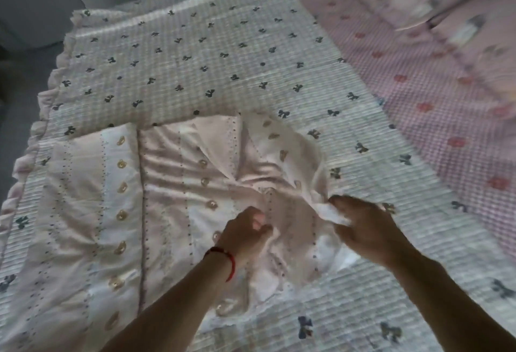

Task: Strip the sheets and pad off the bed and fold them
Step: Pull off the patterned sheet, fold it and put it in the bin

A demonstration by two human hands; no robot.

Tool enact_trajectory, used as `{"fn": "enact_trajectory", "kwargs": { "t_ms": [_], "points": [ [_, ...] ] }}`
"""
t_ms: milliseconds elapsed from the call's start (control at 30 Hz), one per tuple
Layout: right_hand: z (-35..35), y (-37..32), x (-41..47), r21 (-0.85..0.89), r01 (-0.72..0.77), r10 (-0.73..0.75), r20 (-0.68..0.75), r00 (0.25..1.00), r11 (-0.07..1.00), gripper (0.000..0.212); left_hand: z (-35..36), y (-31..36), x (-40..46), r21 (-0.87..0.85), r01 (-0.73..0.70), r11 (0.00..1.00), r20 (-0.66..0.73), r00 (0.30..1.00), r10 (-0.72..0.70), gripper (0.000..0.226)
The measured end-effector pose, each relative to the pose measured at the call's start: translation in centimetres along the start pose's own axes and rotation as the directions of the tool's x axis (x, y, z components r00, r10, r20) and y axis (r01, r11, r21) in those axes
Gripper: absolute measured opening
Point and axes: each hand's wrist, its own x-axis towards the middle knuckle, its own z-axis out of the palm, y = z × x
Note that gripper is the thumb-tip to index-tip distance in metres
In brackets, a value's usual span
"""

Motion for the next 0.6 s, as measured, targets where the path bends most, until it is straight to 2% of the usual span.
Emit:
{"fn": "enact_trajectory", "kwargs": {
  "t_ms": [33,67,133,200,267,333,400,467,567,600],
  "points": [
    [1.4,1.2,-0.6,-0.171,-0.046,0.078,0.181,0.98,0.984,0.043,0.5,0.5,1.0,-0.057,-0.006,0.998,0.027,1.0,0.007,0.042],
    [2.3,1.8,-0.9,-0.231,-0.107,0.169,0.268,0.949,0.967,0.044,0.9,0.9,1.8,-0.087,-0.001,0.996,0.062,0.998,0.006,0.049],
    [3.3,2.3,-1.0,-0.08,-0.284,0.295,0.222,0.929,0.955,0.054,2.0,1.6,3.4,-0.013,-0.036,0.999,0.093,0.995,0.037,0.06],
    [3.7,3.4,0.5,0.083,-0.422,0.414,0.095,0.905,0.903,0.063,3.3,2.1,5.1,0.252,-0.1,0.962,0.046,0.995,0.092,0.062],
    [4.4,4.3,3.1,0.213,-0.452,0.459,0.017,0.888,0.866,0.069,3.9,2.0,6.1,0.472,-0.09,0.877,0.004,0.995,0.1,0.067],
    [4.9,5.2,6.8,0.379,-0.481,0.497,0.06,0.866,0.791,0.072,4.6,1.5,7.5,0.473,-0.02,0.881,0.007,1.0,0.019,0.074],
    [5.1,5.8,10.8,0.54,-0.522,0.576,0.082,0.813,0.66,0.073,5.0,0.4,8.7,0.453,-0.018,0.891,0.029,1.0,0.006,0.079],
    [5.0,6.5,14.4,0.593,-0.553,0.645,0.073,0.761,0.585,0.074,5.7,-0.7,9.6,0.472,-0.046,0.88,0.049,0.998,0.026,0.083],
    [5.3,6.4,18.3,0.502,-0.571,0.587,0.147,0.796,0.65,0.082,6.0,-1.4,9.7,0.468,-0.059,0.882,0.09,0.996,0.019,0.088],
    [5.1,6.4,19.3,0.52,-0.527,0.519,0.178,0.836,0.672,0.071,5.8,-1.4,9.4,0.47,-0.069,0.88,0.09,0.995,0.03,0.087]
  ]
}}
